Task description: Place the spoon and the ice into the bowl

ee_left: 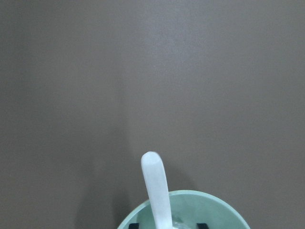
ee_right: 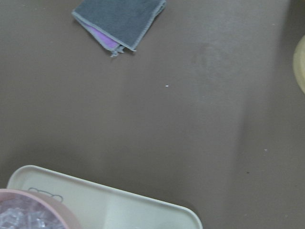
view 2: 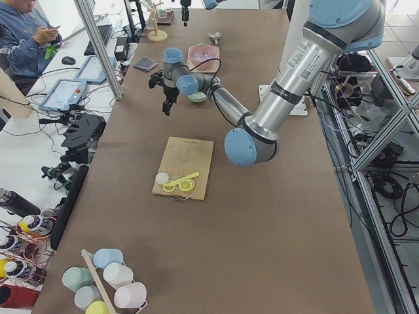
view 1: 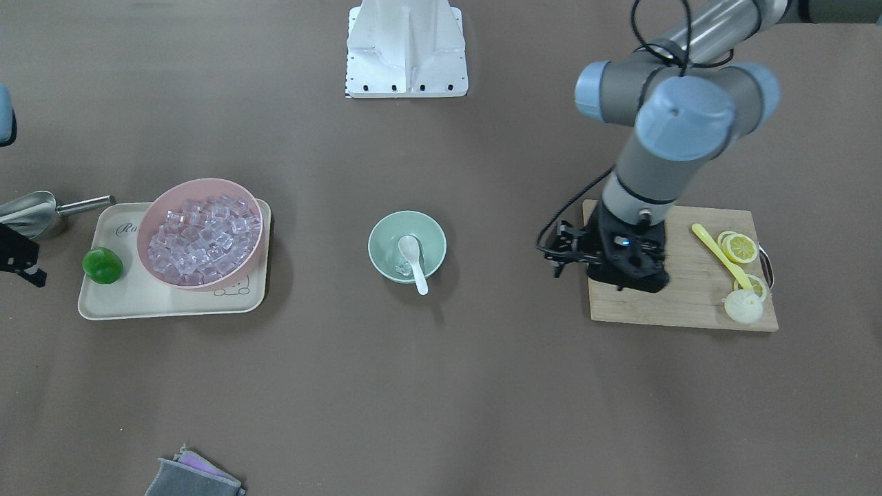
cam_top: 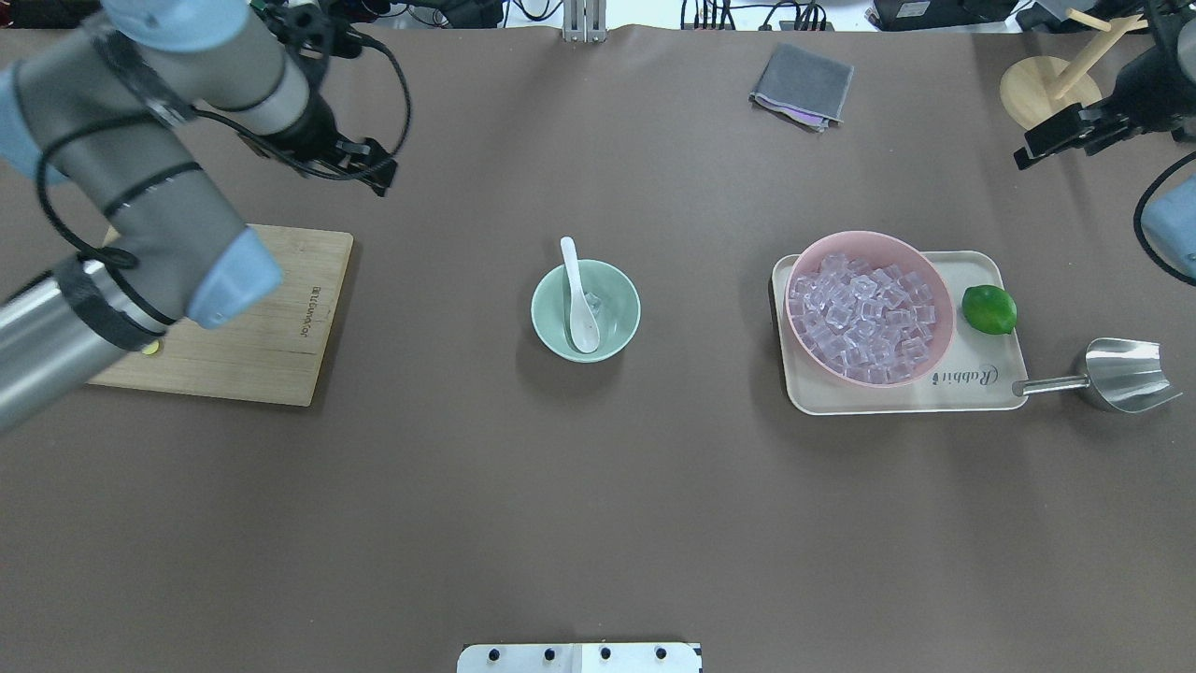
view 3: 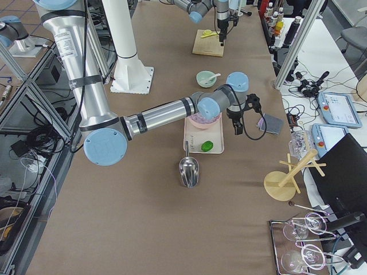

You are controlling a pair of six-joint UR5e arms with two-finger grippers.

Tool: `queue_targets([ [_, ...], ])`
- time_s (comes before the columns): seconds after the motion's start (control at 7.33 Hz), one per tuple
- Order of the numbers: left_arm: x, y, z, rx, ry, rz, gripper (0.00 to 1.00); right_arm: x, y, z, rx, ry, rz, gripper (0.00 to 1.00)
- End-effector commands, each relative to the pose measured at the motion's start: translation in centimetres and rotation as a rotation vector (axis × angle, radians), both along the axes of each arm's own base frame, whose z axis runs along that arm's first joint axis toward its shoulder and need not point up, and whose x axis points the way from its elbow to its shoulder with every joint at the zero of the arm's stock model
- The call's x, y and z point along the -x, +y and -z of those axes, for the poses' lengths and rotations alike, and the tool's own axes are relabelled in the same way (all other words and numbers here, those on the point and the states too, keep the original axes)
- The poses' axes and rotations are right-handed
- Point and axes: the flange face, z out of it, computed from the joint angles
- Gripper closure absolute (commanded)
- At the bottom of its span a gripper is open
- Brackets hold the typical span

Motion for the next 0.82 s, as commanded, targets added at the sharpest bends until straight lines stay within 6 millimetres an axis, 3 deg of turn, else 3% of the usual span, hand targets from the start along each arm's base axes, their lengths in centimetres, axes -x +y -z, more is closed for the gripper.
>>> queue_targets([
  [0.0,14.9,0.2,-9.5,-0.028,-0.057,-0.107,0.02,-8.7,-1.9,-7.8,-0.003,0.022,0.018,0.0],
  [0.14,19.9,1.7,-14.1,-0.035,-0.081,-0.123,0.02,-10.2,-2.2,-9.9,0.0,0.048,0.024,0.0],
  [0.27,22.7,2.4,-15.1,-0.021,-0.082,-0.091,0.02,-10.4,-2.5,-9.8,-0.002,0.048,0.022,0.0],
  [0.41,23.8,3.0,-15.9,0.005,-0.053,-0.085,0.02,-11.2,-2.5,-9.7,-0.003,0.043,0.01,0.0],
  [0.68,23.8,3.2,-16.0,0.009,-0.044,-0.085,0.02,-13.7,-2.1,-10.1,0.008,0.03,-0.026,0.0],
])
